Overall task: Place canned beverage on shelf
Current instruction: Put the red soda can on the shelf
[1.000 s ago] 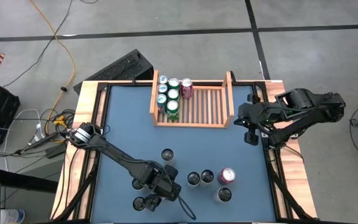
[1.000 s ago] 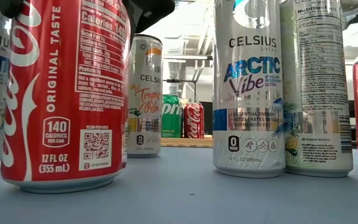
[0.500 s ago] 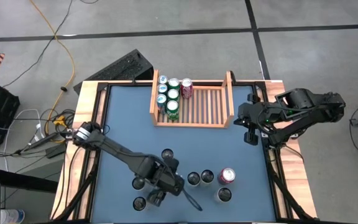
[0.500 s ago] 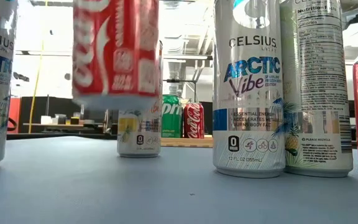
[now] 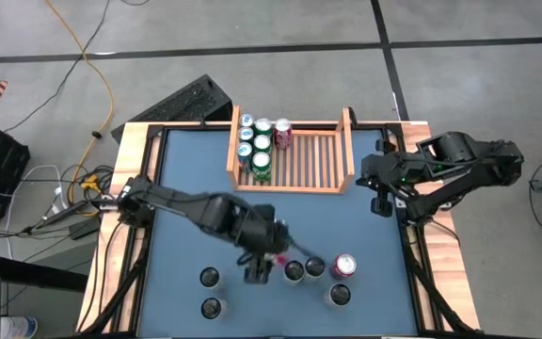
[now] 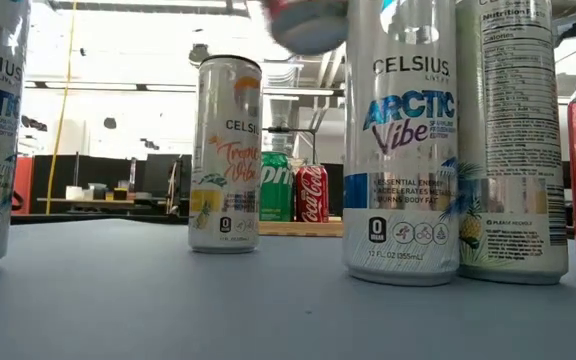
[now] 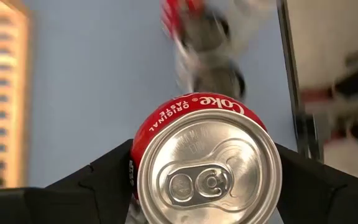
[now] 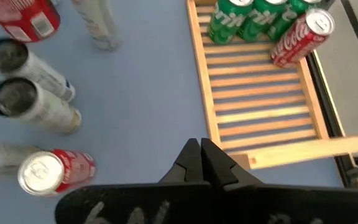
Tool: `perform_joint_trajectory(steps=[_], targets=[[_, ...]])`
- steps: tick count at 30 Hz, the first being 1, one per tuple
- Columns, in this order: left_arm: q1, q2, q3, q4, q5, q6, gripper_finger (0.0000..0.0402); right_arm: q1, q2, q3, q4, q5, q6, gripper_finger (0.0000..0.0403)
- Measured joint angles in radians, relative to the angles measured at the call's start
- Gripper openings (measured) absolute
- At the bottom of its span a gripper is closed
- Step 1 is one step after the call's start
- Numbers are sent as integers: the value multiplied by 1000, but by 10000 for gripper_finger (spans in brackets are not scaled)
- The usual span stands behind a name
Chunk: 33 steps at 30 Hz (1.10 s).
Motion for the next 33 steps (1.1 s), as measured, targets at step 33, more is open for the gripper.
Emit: perform_joint_trajectory(steps=[33], targets=[[817, 138, 124, 4, 163, 645, 285, -395, -41, 0, 65, 7, -130, 0]])
